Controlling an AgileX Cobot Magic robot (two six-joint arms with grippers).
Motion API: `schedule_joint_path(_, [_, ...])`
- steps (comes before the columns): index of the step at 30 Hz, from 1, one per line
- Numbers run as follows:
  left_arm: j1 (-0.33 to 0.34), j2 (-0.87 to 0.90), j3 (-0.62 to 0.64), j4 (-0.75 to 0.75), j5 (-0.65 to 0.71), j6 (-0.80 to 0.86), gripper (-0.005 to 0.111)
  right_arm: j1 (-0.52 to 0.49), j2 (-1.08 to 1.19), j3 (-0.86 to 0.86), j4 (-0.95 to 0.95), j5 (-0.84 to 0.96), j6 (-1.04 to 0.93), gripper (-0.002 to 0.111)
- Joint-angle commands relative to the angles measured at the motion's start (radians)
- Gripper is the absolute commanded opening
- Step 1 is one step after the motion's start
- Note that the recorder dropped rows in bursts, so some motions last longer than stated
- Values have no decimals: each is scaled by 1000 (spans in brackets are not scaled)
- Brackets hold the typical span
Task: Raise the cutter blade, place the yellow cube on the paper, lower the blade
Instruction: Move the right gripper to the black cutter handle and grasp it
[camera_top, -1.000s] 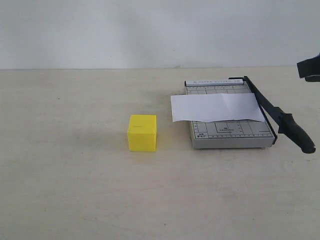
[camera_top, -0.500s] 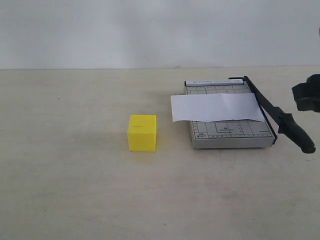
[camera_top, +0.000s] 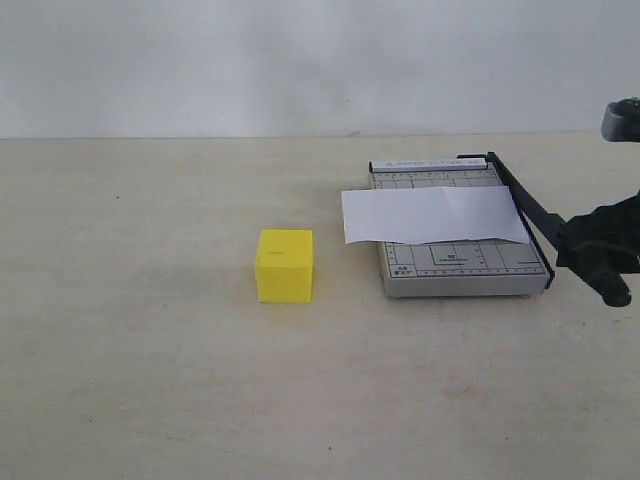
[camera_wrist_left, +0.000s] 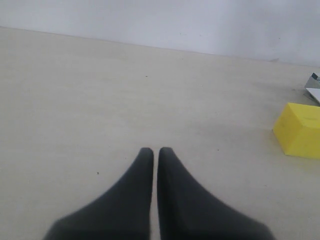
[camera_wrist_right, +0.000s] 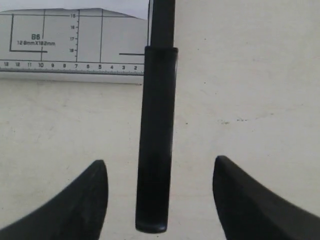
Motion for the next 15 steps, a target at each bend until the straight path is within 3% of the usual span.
schedule_joint_path(1, [3,-3,-2,-4,-7,-4,4,-1,5,-2,3,18,0,50])
schedule_joint_path(2, [3,-3,-2,-4,-7,-4,4,-1,5,-2,3,20,0,40])
schedule_joint_path(4, [3,-3,-2,-4,-7,-4,4,-1,5,-2,3,20,-2,34])
schedule_joint_path(15, [3,-3,-2,-4,-7,-4,4,-1,54,-2,3,26,-13,32])
